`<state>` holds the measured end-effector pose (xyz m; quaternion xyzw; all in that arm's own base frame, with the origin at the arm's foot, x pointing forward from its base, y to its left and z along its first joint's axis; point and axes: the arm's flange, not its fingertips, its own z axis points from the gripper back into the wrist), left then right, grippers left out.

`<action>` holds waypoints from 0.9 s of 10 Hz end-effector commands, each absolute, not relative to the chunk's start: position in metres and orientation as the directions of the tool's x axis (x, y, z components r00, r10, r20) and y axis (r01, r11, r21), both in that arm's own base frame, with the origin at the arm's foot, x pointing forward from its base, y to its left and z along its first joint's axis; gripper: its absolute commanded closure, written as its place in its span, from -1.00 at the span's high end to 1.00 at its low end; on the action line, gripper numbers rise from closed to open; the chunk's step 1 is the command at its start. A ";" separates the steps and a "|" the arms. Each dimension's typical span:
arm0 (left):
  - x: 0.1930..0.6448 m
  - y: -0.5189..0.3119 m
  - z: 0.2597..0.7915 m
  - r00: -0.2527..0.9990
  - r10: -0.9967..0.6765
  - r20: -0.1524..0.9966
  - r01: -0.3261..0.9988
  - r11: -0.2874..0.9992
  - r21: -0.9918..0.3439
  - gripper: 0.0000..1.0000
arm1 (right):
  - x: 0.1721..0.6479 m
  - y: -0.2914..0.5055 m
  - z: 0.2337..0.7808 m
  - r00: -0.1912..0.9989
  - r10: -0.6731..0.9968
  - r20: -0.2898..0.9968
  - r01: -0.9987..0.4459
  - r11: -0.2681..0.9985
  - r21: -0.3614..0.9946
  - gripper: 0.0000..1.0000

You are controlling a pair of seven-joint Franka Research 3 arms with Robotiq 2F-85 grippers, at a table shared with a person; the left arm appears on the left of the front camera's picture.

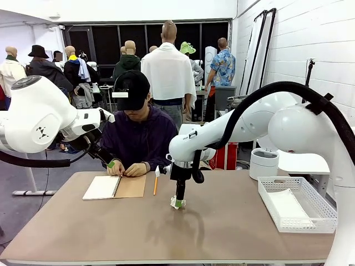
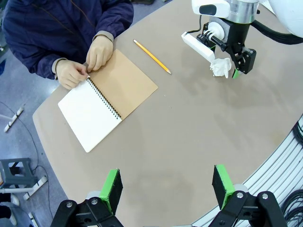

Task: Sort the paper based on its condition.
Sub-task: If a person hands you a paper, place it in the Organizing basket , and if it's crumpled, put it in the Trash can.

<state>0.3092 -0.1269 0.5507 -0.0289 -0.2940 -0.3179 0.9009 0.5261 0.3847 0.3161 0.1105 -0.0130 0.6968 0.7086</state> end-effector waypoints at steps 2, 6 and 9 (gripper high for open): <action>0.310 -0.125 0.550 0.629 -0.553 0.546 0.589 0.798 0.130 1.00 | 0.534 0.389 0.311 0.025 0.989 0.143 -0.989 0.004 0.147 1.00; 0.310 -0.125 0.550 0.629 -0.553 0.546 0.589 0.798 0.130 1.00 | 0.536 0.391 0.308 0.043 0.989 0.143 -0.984 0.017 0.178 0.61; 0.310 -0.125 0.550 0.629 -0.553 0.546 0.589 0.798 0.130 1.00 | 0.538 0.390 0.308 0.059 0.989 0.139 -0.983 0.033 0.181 0.11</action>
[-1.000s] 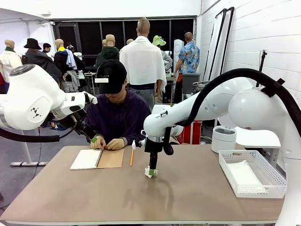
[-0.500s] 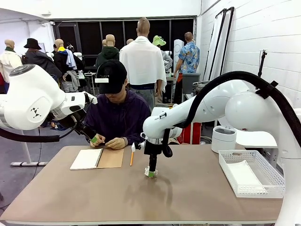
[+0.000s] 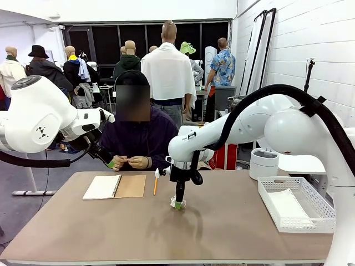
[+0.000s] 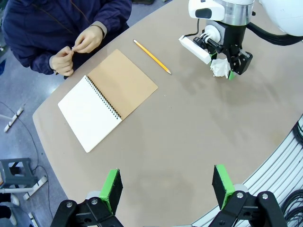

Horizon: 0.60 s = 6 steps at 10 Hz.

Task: Sort the paper based on its condition.
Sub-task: If a person hands you a paper, place it in the Organizing basket , and if it's crumpled, put it in the Trash can.

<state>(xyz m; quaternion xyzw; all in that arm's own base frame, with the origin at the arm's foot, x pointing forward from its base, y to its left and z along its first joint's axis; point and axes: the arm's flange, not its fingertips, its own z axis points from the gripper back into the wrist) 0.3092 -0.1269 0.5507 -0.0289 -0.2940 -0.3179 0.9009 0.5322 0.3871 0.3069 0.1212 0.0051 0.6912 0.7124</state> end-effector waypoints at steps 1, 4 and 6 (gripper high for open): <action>0.310 -0.125 0.550 0.629 -0.553 0.546 0.589 0.798 0.130 1.00 | 0.538 0.390 0.309 0.053 0.987 0.152 -0.984 0.026 0.175 0.11; 0.310 -0.125 0.550 0.629 -0.553 0.546 0.589 0.798 0.130 1.00 | 0.538 0.388 0.309 0.063 0.987 0.147 -0.984 0.037 0.174 0.11; 0.310 -0.125 0.550 0.629 -0.553 0.546 0.589 0.798 0.130 1.00 | 0.538 0.387 0.309 0.066 0.986 0.150 -0.984 0.039 0.175 0.11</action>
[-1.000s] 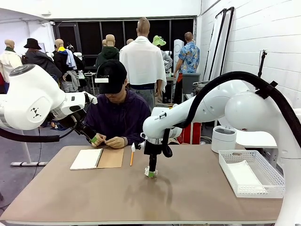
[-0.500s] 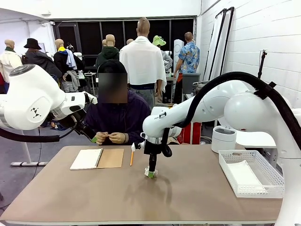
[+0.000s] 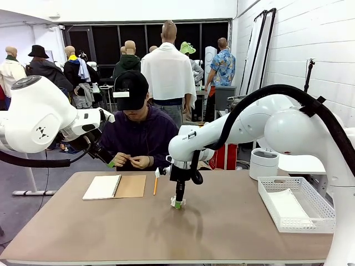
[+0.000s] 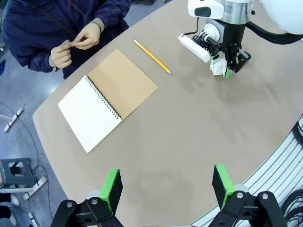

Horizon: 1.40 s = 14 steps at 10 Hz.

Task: Sort the paper based on its condition.
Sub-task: If a person hands you a paper, place it in the Organizing basket , and if it's crumpled, put it in the Trash can.

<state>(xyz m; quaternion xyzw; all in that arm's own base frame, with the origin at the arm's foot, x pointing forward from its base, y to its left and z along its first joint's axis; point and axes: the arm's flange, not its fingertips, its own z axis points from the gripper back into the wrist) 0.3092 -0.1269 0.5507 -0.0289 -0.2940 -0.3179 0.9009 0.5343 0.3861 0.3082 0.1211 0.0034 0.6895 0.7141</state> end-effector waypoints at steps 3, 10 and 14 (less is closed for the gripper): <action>0.310 -0.125 0.550 0.629 -0.553 0.546 0.589 0.798 0.130 1.00 | 0.539 0.383 0.313 0.070 0.983 0.171 -0.979 0.035 0.199 0.11; 0.310 -0.125 0.550 0.629 -0.553 0.546 0.589 0.798 0.130 1.00 | 0.542 0.346 0.357 0.187 0.957 0.222 -0.973 0.150 0.176 -0.29; 0.310 -0.125 0.550 0.629 -0.553 0.546 0.589 0.798 0.130 1.00 | 0.514 0.260 0.491 0.491 0.842 0.222 -0.861 0.508 -0.024 -0.29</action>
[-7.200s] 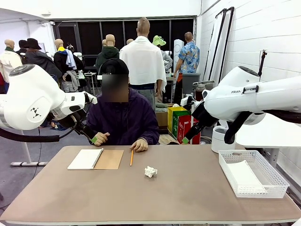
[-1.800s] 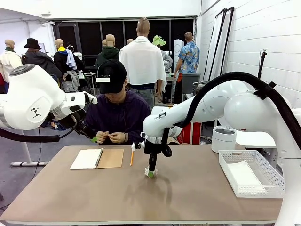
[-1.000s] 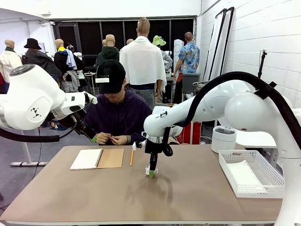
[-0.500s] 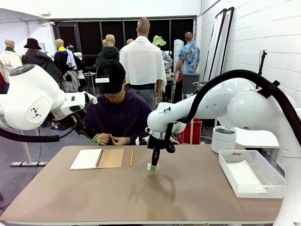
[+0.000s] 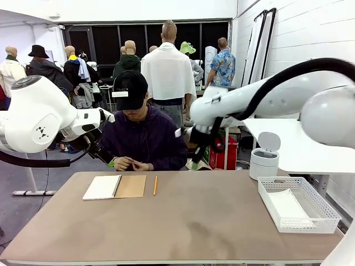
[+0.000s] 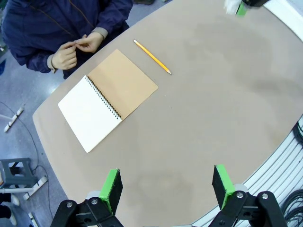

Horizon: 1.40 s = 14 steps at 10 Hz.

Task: Sort the paper based on its condition.
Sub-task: If a person hands you a paper, place it in the Organizing basket , and if it's crumpled, put it in the Trash can.

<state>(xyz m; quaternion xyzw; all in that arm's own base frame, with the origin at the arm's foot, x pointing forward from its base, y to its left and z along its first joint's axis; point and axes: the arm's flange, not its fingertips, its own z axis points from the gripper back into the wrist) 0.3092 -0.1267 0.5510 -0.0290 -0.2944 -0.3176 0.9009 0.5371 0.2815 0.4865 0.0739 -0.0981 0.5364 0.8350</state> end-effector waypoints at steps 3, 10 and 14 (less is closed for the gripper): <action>0.310 -0.125 0.550 0.629 -0.553 0.546 0.589 0.798 0.130 1.00 | 0.505 0.194 0.541 0.691 0.679 0.250 -0.659 0.733 -0.167 -0.29; 0.310 -0.125 0.550 0.629 -0.553 0.546 0.589 0.798 0.130 1.00 | 0.504 0.147 0.566 0.779 0.560 0.282 -0.513 0.828 -0.227 -0.29; 0.310 -0.125 0.550 0.629 -0.553 0.546 0.589 0.798 0.130 1.00 | 0.510 0.139 0.559 0.823 0.463 0.327 -0.384 0.880 -0.280 -0.29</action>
